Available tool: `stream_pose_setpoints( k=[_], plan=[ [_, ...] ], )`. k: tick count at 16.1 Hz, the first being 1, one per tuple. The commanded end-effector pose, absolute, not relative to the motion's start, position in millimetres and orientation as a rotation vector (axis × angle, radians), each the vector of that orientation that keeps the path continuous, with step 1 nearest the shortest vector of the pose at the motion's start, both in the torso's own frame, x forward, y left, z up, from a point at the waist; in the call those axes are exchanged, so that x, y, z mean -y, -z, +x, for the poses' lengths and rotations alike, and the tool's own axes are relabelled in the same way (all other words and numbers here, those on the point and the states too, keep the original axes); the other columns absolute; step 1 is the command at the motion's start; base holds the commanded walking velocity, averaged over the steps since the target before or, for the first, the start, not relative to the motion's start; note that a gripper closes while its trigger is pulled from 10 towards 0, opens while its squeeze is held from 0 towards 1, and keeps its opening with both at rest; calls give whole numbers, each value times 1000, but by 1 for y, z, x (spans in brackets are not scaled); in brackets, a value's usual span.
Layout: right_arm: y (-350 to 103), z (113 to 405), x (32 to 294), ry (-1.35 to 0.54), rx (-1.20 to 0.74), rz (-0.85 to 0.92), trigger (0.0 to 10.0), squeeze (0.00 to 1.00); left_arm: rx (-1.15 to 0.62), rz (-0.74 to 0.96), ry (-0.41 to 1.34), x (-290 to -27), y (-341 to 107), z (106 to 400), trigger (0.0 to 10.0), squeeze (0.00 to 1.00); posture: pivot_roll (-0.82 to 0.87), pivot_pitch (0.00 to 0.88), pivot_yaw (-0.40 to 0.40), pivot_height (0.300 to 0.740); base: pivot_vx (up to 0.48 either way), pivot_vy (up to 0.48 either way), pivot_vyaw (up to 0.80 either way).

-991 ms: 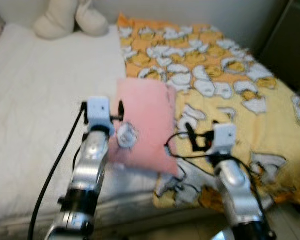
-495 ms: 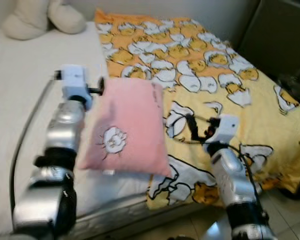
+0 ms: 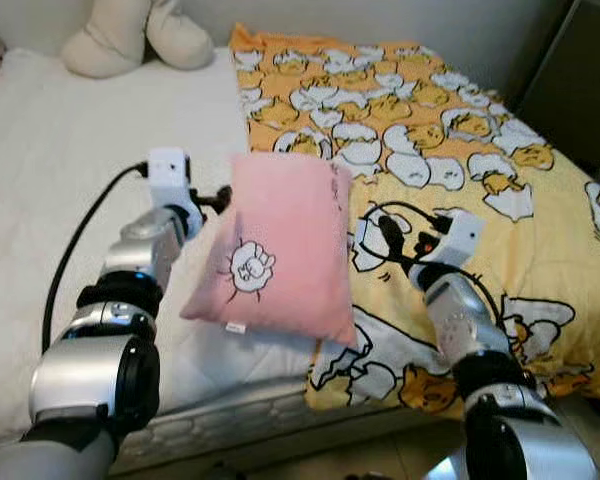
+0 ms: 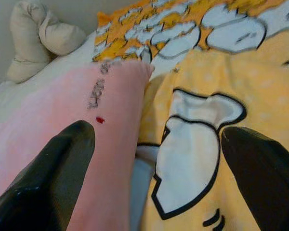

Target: Clean up the room

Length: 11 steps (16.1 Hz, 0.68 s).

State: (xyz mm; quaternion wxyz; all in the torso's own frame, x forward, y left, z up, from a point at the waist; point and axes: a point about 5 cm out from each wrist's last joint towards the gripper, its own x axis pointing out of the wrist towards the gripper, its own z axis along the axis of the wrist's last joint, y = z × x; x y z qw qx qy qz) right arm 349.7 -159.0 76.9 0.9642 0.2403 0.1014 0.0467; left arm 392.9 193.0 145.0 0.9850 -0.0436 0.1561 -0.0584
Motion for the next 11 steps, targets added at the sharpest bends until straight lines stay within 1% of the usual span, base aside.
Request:
stream_pose_setpoints(
  k=[1,2,3,4,5,8,9,11],
  plan=[
    [-75,351,154,-103,-215,520,10000,0,-332,-76,146,-191,-149,395,10000,0,105,64,-15,740,0,0,0],
    [-71,352,142,-116,-251,594,10000,0,-389,-61,204,-190,-144,392,10000,0,117,78,-15,740,0,0,0],
    [-70,352,140,-118,-258,611,10000,0,-400,-57,224,-189,-143,391,10000,0,119,80,-16,740,0,0,0],
    [-59,347,130,-116,-303,680,10000,0,-426,-93,271,-186,-141,389,10000,0,147,102,-31,740,0,0,0],
    [-54,344,125,-117,-324,709,10000,0,-436,-105,282,-185,-139,387,10000,0,174,105,-32,740,0,0,0],
    [-44,337,104,-143,-398,725,10000,0,-497,-124,273,-187,-123,379,10000,0,202,126,-27,740,0,0,0],
    [-41,335,98,-140,-424,728,10000,0,-542,-180,322,-178,-114,374,10000,0,211,133,-29,740,0,0,0],
    [-40,335,97,-138,-430,731,10000,0,-577,-242,374,-169,-110,369,10000,0,213,129,-32,740,0,0,0]
  ],
)
